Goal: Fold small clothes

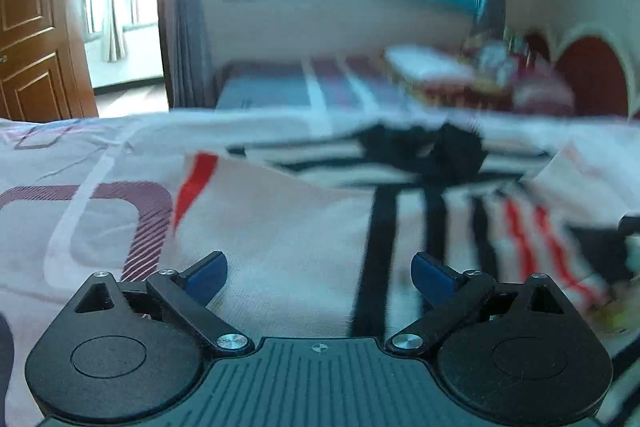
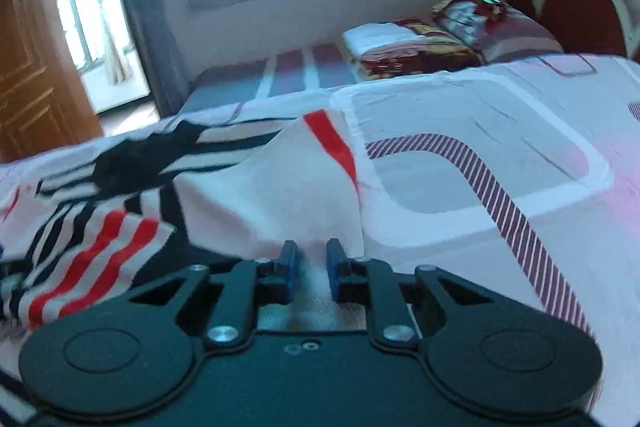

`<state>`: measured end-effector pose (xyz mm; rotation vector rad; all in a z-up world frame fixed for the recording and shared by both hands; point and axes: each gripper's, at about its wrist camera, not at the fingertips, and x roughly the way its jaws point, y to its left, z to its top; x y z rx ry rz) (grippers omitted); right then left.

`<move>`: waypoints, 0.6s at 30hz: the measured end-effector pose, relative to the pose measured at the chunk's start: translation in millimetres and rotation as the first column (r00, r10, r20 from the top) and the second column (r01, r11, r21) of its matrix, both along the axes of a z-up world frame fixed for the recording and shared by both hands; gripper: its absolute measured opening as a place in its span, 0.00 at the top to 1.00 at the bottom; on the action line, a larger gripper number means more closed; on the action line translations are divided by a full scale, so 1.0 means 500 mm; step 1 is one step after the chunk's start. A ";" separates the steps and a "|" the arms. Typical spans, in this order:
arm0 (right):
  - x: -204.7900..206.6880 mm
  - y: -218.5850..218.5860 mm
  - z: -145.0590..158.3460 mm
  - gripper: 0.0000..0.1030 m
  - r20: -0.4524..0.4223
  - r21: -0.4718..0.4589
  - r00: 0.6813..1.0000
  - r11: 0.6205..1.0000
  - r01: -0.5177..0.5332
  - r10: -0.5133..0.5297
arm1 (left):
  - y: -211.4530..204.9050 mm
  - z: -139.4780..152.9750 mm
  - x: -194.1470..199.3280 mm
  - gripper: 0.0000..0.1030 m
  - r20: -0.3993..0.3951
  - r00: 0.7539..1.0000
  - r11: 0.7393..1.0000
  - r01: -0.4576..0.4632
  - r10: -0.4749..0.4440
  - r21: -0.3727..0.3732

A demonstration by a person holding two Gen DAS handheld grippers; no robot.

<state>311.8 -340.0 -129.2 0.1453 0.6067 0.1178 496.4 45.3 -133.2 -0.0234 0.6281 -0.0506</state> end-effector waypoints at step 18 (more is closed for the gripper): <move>-0.343 -0.123 0.004 0.56 -0.122 0.178 0.986 0.979 -0.095 0.118 | 0.093 -0.016 -0.412 0.35 -0.245 0.970 0.998 -0.018 0.003 -0.062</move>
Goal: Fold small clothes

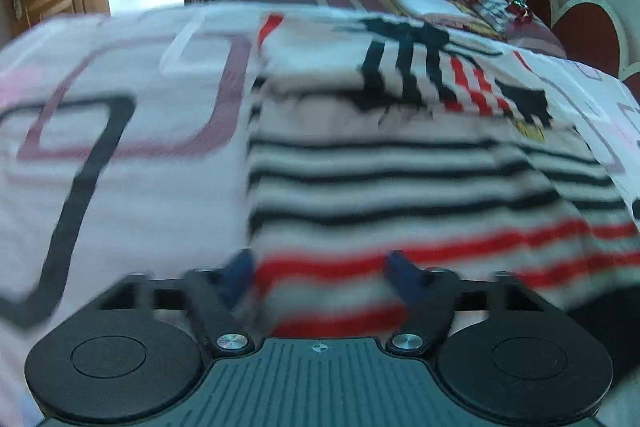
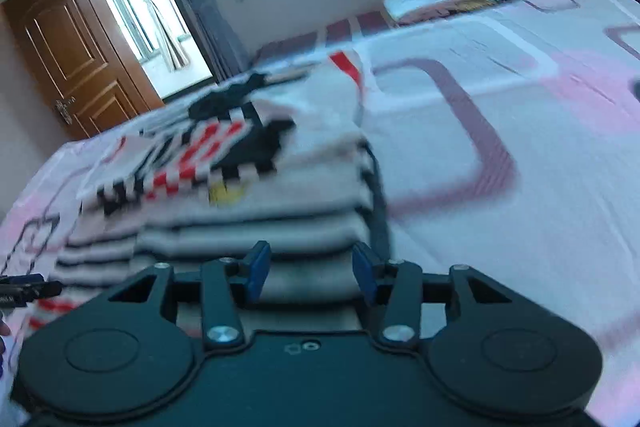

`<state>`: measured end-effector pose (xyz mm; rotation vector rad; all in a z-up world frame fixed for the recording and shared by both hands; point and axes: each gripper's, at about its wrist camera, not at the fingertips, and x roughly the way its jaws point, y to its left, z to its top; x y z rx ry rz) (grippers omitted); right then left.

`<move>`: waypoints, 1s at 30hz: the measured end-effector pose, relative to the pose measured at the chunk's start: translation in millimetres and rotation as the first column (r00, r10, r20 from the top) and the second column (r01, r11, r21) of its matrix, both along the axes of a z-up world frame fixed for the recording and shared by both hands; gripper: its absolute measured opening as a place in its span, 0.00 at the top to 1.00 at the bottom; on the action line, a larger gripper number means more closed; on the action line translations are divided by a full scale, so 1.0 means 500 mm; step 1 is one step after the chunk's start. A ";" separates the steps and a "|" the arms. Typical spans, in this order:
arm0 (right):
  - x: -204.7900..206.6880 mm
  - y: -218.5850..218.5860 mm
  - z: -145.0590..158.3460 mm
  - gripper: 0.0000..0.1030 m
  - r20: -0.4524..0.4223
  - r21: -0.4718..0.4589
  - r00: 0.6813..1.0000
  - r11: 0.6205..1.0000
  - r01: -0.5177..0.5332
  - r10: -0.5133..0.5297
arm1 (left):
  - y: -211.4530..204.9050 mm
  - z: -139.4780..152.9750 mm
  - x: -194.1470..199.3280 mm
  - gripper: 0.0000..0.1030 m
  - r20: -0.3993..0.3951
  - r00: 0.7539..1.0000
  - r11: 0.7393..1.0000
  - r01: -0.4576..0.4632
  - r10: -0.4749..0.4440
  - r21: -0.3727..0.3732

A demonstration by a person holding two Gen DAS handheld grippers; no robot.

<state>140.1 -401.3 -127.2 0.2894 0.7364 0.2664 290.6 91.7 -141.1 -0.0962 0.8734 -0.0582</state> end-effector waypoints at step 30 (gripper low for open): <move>-0.178 0.017 -0.048 0.94 -0.155 0.259 0.987 0.966 0.000 0.041 | 0.051 -0.044 -0.126 0.96 -0.022 0.998 0.830 0.030 -0.051 -0.557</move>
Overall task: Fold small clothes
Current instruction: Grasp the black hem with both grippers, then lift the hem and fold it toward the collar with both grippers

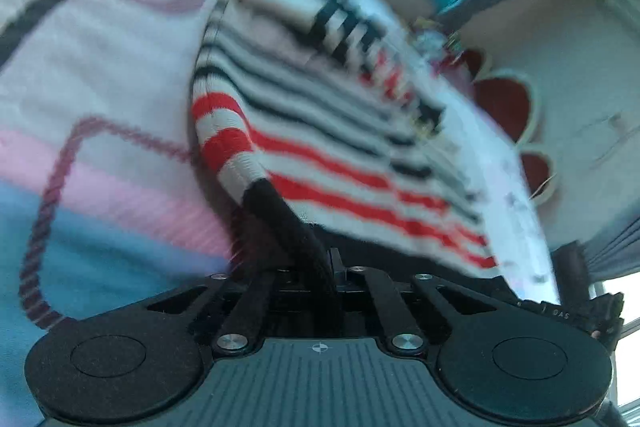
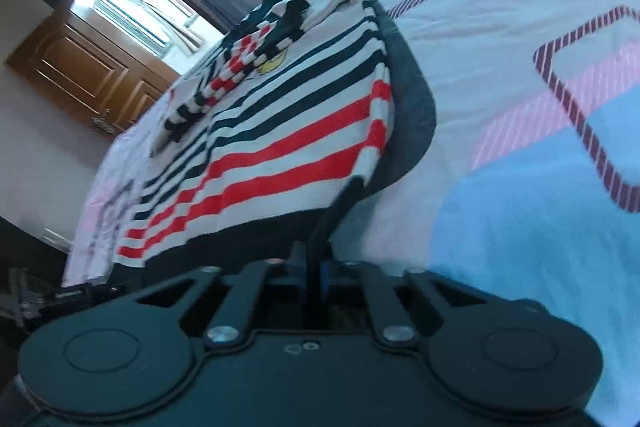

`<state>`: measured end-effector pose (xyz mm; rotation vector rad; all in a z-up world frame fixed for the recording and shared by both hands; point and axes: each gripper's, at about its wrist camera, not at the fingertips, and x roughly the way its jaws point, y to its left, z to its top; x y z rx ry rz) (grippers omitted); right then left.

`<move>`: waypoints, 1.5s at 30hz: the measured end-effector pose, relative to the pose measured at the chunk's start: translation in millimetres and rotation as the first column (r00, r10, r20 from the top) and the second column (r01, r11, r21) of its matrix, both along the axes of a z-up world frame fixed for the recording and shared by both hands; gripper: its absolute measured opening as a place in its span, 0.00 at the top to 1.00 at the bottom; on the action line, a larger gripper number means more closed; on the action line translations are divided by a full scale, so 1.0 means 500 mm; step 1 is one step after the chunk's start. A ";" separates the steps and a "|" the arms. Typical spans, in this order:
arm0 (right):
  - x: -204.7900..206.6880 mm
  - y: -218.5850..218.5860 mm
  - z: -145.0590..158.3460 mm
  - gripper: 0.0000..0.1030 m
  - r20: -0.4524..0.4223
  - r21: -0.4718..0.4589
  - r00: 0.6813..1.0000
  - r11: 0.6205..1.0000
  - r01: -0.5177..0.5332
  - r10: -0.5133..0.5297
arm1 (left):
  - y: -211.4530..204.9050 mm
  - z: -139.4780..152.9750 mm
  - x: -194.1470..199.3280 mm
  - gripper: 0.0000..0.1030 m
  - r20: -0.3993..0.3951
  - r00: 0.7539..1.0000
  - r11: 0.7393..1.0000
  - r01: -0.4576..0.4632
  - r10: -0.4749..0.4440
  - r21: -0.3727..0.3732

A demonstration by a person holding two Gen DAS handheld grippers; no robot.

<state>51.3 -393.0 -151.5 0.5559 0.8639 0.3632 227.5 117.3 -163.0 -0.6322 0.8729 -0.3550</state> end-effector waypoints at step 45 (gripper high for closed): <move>0.179 0.023 0.261 0.94 0.400 -0.127 0.915 0.992 -0.002 0.053 | 0.034 0.264 0.161 0.96 0.328 0.944 0.988 -0.092 0.047 0.124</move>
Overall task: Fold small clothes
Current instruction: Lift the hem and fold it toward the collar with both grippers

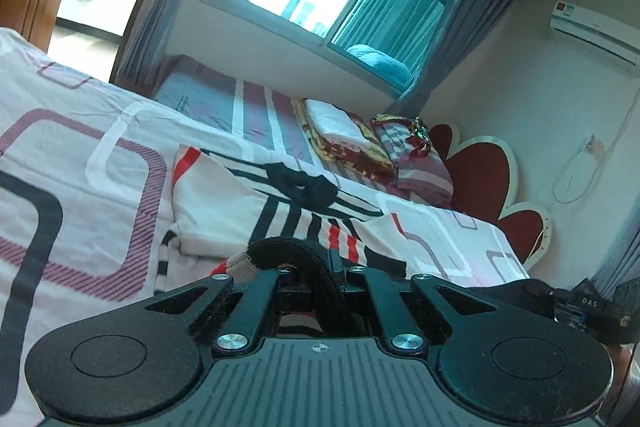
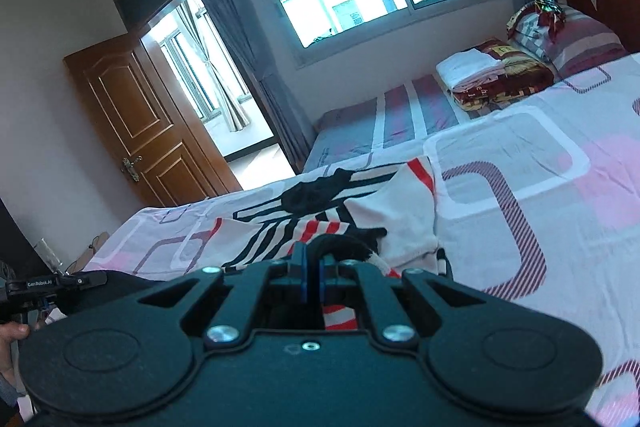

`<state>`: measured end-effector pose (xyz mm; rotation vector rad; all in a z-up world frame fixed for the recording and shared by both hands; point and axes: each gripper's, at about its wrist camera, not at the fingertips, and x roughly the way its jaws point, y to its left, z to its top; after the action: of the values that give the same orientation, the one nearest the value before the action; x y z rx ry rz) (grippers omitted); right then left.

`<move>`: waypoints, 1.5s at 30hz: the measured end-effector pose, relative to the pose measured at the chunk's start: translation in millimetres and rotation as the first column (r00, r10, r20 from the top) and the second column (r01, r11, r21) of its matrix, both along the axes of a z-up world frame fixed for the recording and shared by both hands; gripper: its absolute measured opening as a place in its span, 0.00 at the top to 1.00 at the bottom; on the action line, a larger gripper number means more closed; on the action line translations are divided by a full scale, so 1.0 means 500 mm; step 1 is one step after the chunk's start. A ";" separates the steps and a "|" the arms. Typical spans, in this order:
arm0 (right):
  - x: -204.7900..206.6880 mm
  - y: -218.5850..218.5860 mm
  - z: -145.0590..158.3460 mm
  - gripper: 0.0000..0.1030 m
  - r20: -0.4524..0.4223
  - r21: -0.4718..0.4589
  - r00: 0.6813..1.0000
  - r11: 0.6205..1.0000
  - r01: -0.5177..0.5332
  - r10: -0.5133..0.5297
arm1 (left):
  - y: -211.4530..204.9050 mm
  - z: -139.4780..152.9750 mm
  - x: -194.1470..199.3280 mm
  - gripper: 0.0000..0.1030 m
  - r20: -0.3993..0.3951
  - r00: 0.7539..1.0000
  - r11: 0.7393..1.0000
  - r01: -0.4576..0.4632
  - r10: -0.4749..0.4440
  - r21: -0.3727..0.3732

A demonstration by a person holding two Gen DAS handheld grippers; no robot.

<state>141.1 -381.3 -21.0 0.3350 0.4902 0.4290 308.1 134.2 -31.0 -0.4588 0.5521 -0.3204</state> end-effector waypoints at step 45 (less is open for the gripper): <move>0.499 -0.007 -0.163 0.94 -0.203 0.150 0.979 0.989 0.022 0.009 | -0.010 -0.159 0.501 0.96 -0.224 0.975 0.996 0.016 0.005 0.090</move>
<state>390.3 -384.9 -102.4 0.5301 0.6574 0.4290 558.6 129.1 -110.7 -0.4068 0.7849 -0.2485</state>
